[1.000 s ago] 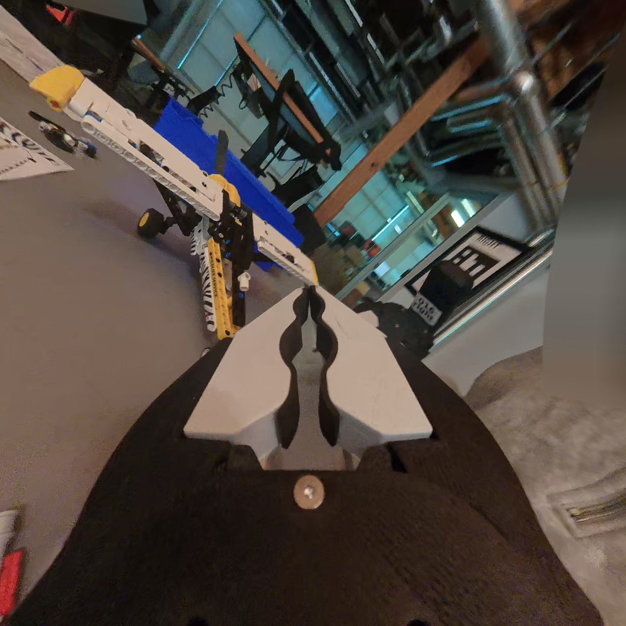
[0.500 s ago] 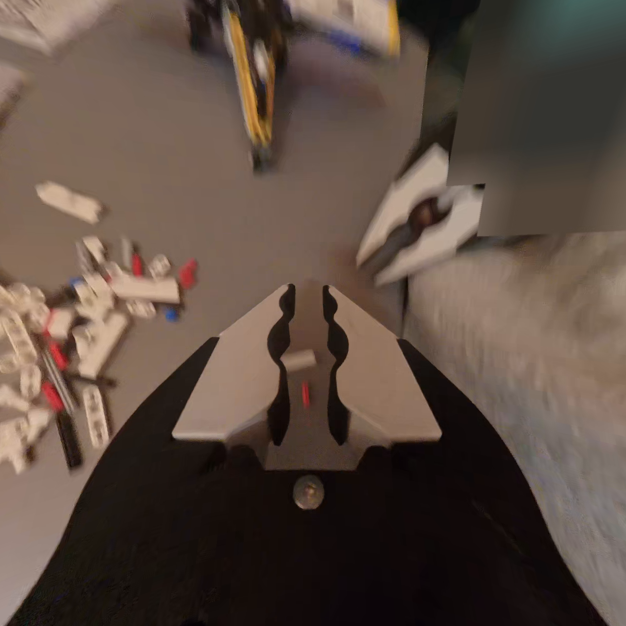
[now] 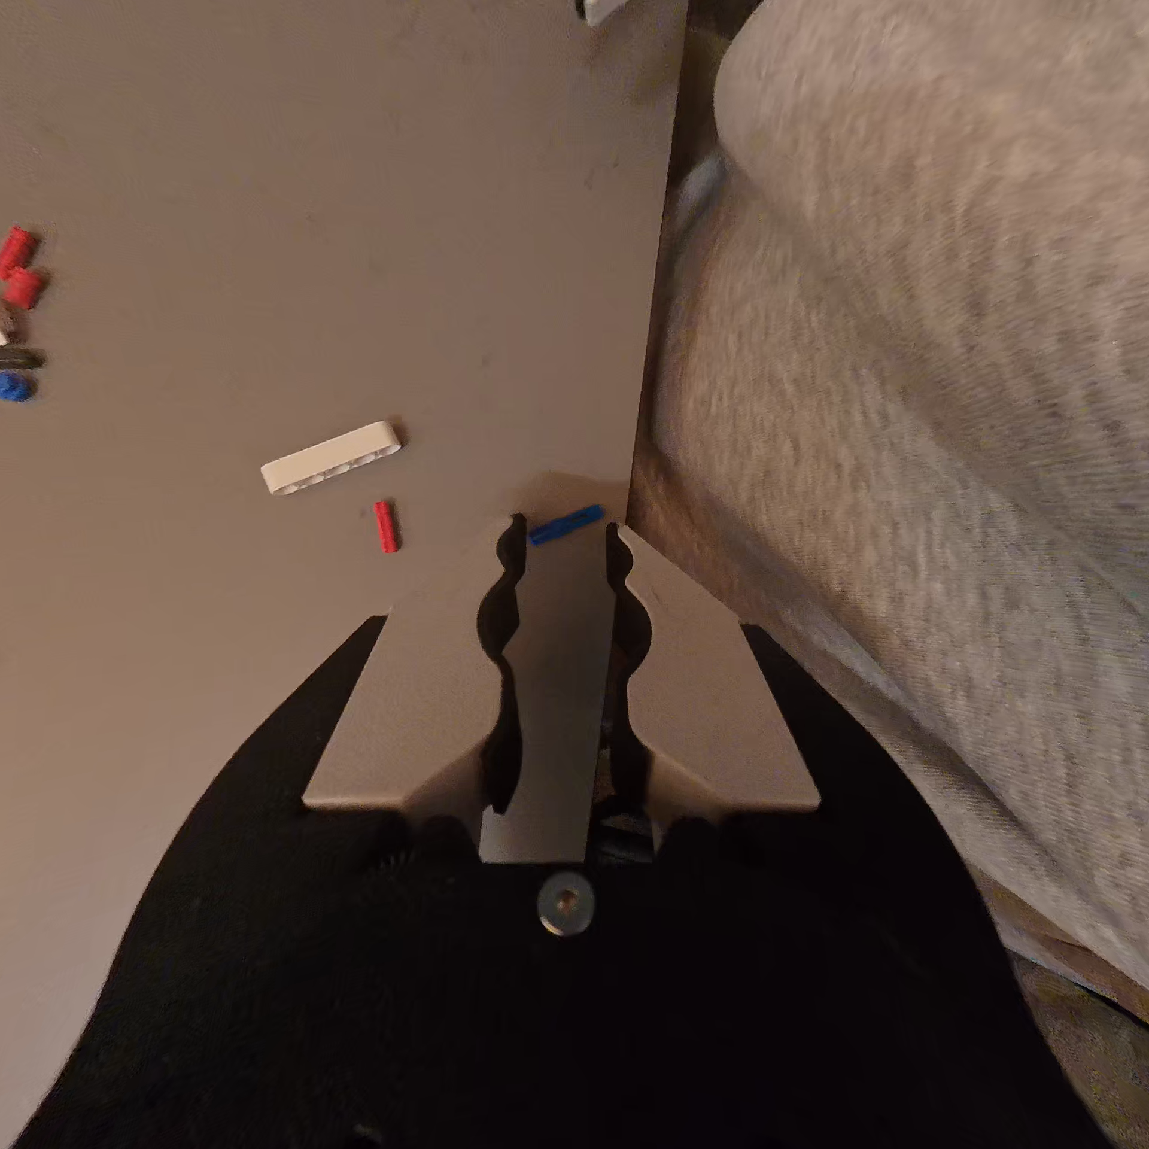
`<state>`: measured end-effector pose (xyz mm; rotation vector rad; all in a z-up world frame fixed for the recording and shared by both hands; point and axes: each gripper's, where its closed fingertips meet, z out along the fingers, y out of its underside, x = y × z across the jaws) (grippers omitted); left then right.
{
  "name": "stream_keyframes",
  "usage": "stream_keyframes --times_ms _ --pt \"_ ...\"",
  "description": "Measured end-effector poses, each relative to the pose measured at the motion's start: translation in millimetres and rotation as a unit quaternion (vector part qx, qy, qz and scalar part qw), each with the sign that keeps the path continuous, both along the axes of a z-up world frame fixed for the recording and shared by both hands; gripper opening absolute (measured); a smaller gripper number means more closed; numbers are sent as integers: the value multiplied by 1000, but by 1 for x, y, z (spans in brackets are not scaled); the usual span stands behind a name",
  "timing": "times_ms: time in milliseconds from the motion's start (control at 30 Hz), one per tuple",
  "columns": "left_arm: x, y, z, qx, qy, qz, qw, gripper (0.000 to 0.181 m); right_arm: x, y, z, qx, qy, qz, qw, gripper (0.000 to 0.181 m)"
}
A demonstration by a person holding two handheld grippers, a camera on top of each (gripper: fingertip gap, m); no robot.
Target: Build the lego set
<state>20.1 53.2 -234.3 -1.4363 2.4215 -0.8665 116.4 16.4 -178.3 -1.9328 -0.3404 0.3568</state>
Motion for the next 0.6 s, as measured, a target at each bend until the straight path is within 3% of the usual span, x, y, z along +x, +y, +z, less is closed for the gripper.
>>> stream_keyframes --times_ms 100,200,300,367,400,467,533,600 --pt "6 3 -2 26 -6 4 1000 6 2 -4 2 7 8 -9 1000 13" --pt "17 5 0 7 -5 38 999 4 2 -6 3 14 11 -18 1000 13" --pt "39 1 14 -51 -50 86 994 4 4 -6 4 16 16 -28 999 14" --pt "64 -2 39 -144 -109 144 973 4 9 -3 4 16 19 -45 999 15" --pt "77 -3 58 -222 -144 181 947 4 12 -1 6 20 26 -52 998 16" --pt "98 -2 92 -397 -183 234 868 3 15 6 16 40 56 -64 996 21" --pt "111 -2 111 -538 -178 243 787 3 23 15 35 77 98 -88 988 24" --pt "119 -7 119 -617 -161 226 736 3 32 22 54 117 142 -111 977 26"
